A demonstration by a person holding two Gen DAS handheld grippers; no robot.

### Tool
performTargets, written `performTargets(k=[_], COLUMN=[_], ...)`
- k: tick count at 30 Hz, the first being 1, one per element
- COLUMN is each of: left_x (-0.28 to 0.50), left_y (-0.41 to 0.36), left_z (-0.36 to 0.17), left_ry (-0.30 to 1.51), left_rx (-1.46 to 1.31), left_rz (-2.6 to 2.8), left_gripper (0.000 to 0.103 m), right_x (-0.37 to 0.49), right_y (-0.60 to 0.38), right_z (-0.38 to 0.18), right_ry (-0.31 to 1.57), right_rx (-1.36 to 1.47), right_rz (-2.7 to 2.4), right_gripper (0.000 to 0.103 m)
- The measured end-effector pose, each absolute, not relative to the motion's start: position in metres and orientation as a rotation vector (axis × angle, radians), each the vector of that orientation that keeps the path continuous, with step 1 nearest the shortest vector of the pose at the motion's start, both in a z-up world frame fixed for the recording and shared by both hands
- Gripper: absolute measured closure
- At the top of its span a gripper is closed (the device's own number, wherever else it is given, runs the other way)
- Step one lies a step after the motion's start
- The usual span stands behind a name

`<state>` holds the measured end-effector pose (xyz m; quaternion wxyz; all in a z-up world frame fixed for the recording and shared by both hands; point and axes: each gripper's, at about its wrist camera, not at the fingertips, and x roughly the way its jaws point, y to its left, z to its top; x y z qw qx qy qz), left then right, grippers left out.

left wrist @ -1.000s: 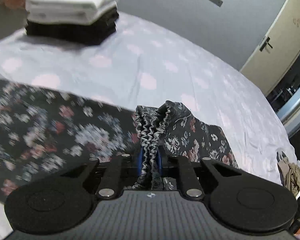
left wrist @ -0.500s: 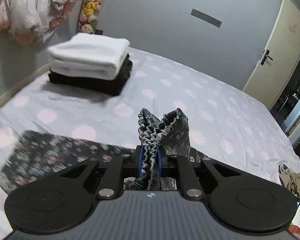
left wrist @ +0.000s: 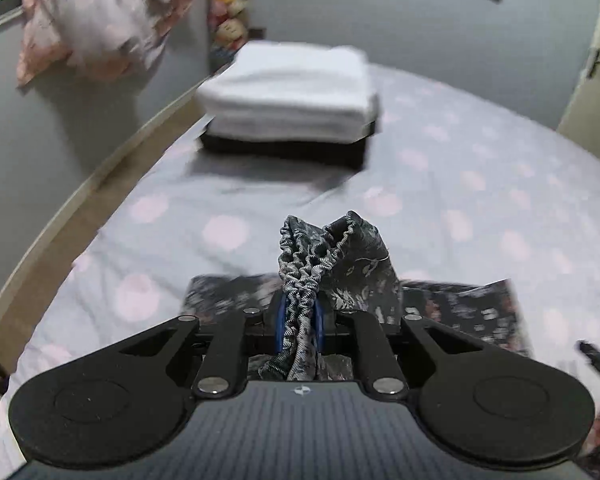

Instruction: Fold clothes

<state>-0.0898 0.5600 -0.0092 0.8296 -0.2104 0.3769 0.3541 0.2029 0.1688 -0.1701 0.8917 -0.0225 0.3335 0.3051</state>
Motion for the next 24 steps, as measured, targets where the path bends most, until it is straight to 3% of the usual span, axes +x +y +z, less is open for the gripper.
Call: performTargets(k=[16,24], left_x=[-0.126,-0.129], left_y=[0.648,0.641], left_z=[-0.140,-0.147], left_ry=[0.949,0.947], left_rx=[-0.607,-0.581], left_rz=[0.904,0.974], left_gripper=[0.086,0.068], right_x=[0.214,0.214], right_y=[0.195,0.204], right_z=[-0.191,-0.196], right_ry=[0.745,0.759], right_rx=[-0.090,-0.104], right_rz=[0.665,0.697], right_gripper=[0.070,0.070])
